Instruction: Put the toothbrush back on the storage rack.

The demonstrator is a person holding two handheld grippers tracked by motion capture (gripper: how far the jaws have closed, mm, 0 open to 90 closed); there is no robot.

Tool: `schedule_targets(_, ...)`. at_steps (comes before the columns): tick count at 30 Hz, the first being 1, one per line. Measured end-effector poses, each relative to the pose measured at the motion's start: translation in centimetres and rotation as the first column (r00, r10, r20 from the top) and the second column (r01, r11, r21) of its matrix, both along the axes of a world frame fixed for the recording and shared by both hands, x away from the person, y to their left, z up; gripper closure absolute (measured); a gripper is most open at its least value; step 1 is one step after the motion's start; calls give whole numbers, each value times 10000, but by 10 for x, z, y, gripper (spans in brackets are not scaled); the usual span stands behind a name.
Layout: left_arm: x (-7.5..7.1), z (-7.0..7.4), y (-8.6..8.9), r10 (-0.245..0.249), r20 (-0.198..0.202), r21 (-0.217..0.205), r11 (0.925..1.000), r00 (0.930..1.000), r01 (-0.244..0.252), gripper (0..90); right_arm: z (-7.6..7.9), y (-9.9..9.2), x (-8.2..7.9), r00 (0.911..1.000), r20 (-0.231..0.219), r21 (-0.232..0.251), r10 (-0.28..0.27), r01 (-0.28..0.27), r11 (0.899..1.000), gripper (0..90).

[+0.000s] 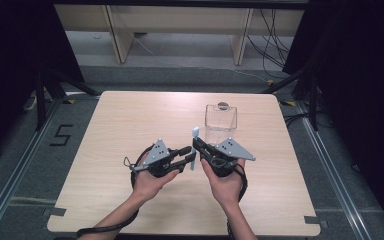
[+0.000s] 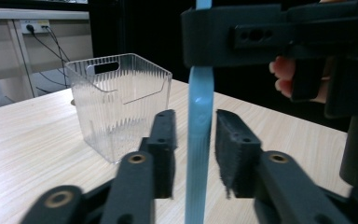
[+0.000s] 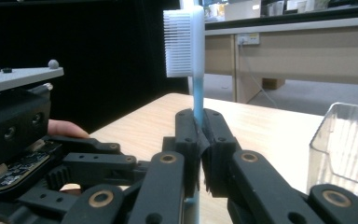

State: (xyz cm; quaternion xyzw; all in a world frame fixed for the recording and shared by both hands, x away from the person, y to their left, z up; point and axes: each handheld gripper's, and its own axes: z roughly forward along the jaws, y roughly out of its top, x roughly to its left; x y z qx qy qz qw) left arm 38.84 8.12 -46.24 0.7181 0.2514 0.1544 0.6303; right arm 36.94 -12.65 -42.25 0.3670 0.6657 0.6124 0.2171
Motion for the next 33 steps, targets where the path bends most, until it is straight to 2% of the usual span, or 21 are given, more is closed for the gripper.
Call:
schedule_targets(1,-1,0,1,60,-3,71,10000,10000,-60,618,1,-2,1,9997,211,-126,-89,92,9999,862)
schedule_targets(2,-1,-1,4,101,3,225,9997,9999,-101,601,1,-2,1,10000,80,-73,-42,43,10000,863)
schedule_targets(6,-1,-3,11,322,-83,486,9983,9994,-318,543,2,-6,1,9999,33,-42,-167,167,9999,862)
schedule_targets(9,-1,-5,27,643,-145,765,9951,9978,-630,496,2,-11,1,9994,56,-7,-341,341,9994,861)
schedule_targets(10,-1,-5,27,643,-145,765,9951,9978,-630,490,2,-11,1,9994,56,-7,-341,341,9994,861)
schedule_targets(12,-1,-6,42,886,-217,959,9917,9958,-862,475,2,-15,0,9988,110,-141,-478,480,9987,861)
schedule_targets(14,-1,-7,47,1034,-211,1041,9895,9944,-1007,463,2,-16,2,9982,233,-142,-544,548,9984,861)
schedule_targets(15,-1,-8,52,1122,-194,1077,9881,9935,-1095,454,3,-17,1,9989,103,8,-467,467,9989,861)
schedule_targets(16,-1,-9,56,1212,-198,1007,9878,9924,-1186,446,3,-19,2,9977,325,-200,-599,605,9980,861)
schedule_targets(17,-1,-11,63,1364,-179,1041,9855,9905,-1338,431,4,-19,1,9983,184,-41,-552,553,9985,861)
schedule_targets(18,-1,-11,63,1364,-179,1041,9855,9905,-1338,425,4,-19,1,9983,184,-41,-552,553,9985,861)
schedule_targets(19,-1,-11,67,1466,-221,1120,9833,9889,-1433,425,4,-20,2,9971,359,-182,-664,671,9976,861)
schedule_targets(20,-1,-13,72,1537,-190,1075,9827,9879,-1508,418,5,-20,1,9982,152,-45,-578,578,9983,861)
schedule_targets(22,-2,-14,82,1788,-241,1173,9776,9836,-1748,400,6,-22,2,9975,297,-143,-639,644,9978,861)
schedule_targets(26,-3,-18,93,1989,-237,1101,9746,9797,-1952,388,7,-23,2,9973,343,-105,-647,651,9978,861)
schedule_targets(28,-4,-21,103,2195,-189,1208,9690,9754,-2157,378,8,-26,2,9962,400,-269,-780,791,9965,860)
schedule_targets(29,-5,-23,107,2318,-201,1253,9657,9726,-2275,373,8,-26,2,9968,244,-65,-759,761,9971,860)
schedule_targets(30,-5,-23,107,2318,-201,1253,9657,9726,-2275,369,8,-26,2,9968,244,-65,-759,761,9971,860)
schedule_targets(33,-6,-26,119,2637,-128,1280,9571,9645,-2600,361,9,-29,2,9953,369,-135,-892,898,9959,860)
